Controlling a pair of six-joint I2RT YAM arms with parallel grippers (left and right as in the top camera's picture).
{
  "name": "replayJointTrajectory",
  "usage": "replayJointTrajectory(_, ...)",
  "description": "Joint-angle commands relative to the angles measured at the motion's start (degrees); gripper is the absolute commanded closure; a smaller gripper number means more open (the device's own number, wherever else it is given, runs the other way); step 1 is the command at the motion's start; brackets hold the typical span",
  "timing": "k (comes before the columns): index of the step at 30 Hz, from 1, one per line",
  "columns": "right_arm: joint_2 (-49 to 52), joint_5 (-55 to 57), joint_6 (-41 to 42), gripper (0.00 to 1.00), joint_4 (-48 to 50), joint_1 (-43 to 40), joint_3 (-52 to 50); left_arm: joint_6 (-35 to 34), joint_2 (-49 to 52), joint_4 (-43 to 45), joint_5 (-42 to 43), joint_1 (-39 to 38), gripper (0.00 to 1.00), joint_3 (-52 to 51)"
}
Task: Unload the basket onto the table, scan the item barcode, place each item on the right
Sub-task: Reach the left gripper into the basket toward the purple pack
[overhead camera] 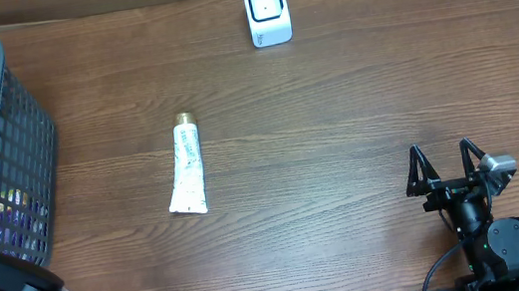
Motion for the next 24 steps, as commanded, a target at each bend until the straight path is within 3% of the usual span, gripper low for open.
replayJointTrajectory(1,-0.68,-0.04,-0.17,0.00,0.35,0.37,-0.61,-0.72,3.61,-0.26,-1.97,-0.11,0.07,-0.39)
replayJointTrajectory(5,-0.68,-0.04,-0.20,0.00,0.35,0.37,-0.61,-0.63,5.90,0.11,-3.02,-0.11,0.28,-0.39)
replayJointTrajectory(7,-0.68,-0.04,-0.20,0.00,0.35,0.37,-0.61,-0.22,6.49,0.63,-2.95,-0.11,0.50,-0.39)
replayJointTrajectory(10,-0.68,-0.04,-0.20,0.00,0.35,0.37,-0.61,-0.02,6.56,1.18,-2.75,-0.11,0.96,-0.39)
replayJointTrajectory(18,-0.68,-0.04,-0.20,0.00,0.35,0.37,-0.61,4.22,5.25,-1.46,-2.08,-0.07,0.96,3.39)
replayJointTrajectory(21,-0.68,-0.02,-0.20,0.00,0.35,0.37,-0.61,4.48,3.08,-2.91,1.03,-0.07,0.96,8.11)
replayJointTrajectory(24,-0.68,-0.04,-0.17,0.00,0.35,0.37,-0.61,9.73,-0.22,-2.43,6.16,-0.68,0.96,13.99)
